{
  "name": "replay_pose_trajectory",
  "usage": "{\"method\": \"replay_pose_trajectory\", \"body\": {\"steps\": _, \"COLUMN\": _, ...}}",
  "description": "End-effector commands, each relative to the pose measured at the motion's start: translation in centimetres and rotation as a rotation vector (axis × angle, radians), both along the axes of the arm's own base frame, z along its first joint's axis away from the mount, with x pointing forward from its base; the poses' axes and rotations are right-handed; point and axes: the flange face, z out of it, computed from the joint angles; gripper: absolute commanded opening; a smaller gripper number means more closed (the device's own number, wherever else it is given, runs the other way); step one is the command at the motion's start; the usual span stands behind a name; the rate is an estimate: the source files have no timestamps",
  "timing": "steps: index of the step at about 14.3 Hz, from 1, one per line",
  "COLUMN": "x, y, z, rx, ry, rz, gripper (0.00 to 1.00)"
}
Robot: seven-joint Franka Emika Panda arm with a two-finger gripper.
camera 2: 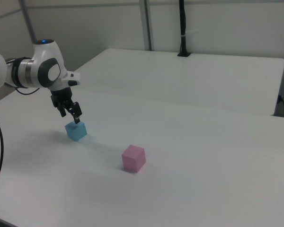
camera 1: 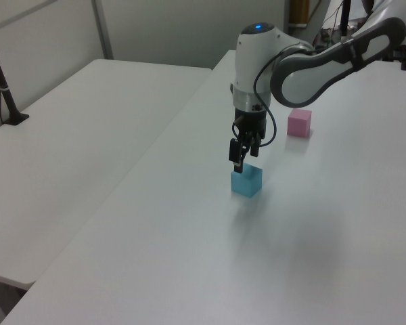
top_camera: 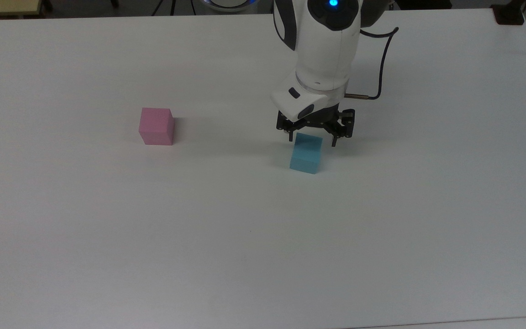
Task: Put blue cube on pink cube
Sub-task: 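Close the gripper on the light-blue cube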
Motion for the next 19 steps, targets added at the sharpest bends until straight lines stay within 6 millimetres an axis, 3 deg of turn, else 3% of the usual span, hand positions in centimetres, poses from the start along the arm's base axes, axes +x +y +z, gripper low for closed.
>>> {"method": "replay_pose_trajectory", "body": {"steps": 1, "x": 0.2, "y": 0.7, "z": -1.2, "rx": -0.025, "ry": -0.003, "rz": 0.002, "gripper": 0.94}}
{"method": "replay_pose_trajectory", "body": {"steps": 8, "x": 0.1, "y": 0.2, "z": -4.7, "rx": -0.091, "ry": 0.033, "rz": 0.024, "gripper": 0.94}}
{"method": "replay_pose_trajectory", "body": {"steps": 10, "x": 0.1, "y": 0.9, "z": -5.3, "rx": -0.091, "ry": 0.021, "rz": 0.023, "gripper": 0.82}}
{"method": "replay_pose_trajectory", "body": {"steps": 11, "x": 0.2, "y": 1.3, "z": -5.2, "rx": -0.083, "ry": 0.007, "rz": 0.004, "gripper": 0.68}}
{"method": "replay_pose_trajectory", "body": {"steps": 12, "x": 0.2, "y": 1.4, "z": -5.0, "rx": -0.078, "ry": 0.001, "rz": -0.019, "gripper": 0.61}}
{"method": "replay_pose_trajectory", "body": {"steps": 13, "x": 0.3, "y": 1.4, "z": -4.8, "rx": -0.073, "ry": -0.001, "rz": -0.040, "gripper": 0.60}}
{"method": "replay_pose_trajectory", "body": {"steps": 15, "x": 0.3, "y": 1.3, "z": -3.4, "rx": -0.066, "ry": -0.017, "rz": -0.049, "gripper": 0.55}}
{"method": "replay_pose_trajectory", "body": {"steps": 18, "x": -0.2, "y": -0.1, "z": 1.7, "rx": -0.055, "ry": -0.047, "rz": -0.038, "gripper": 0.53}}
{"method": "replay_pose_trajectory", "body": {"steps": 19, "x": -0.2, "y": -1.7, "z": 3.2, "rx": -0.061, "ry": -0.036, "rz": -0.033, "gripper": 0.53}}
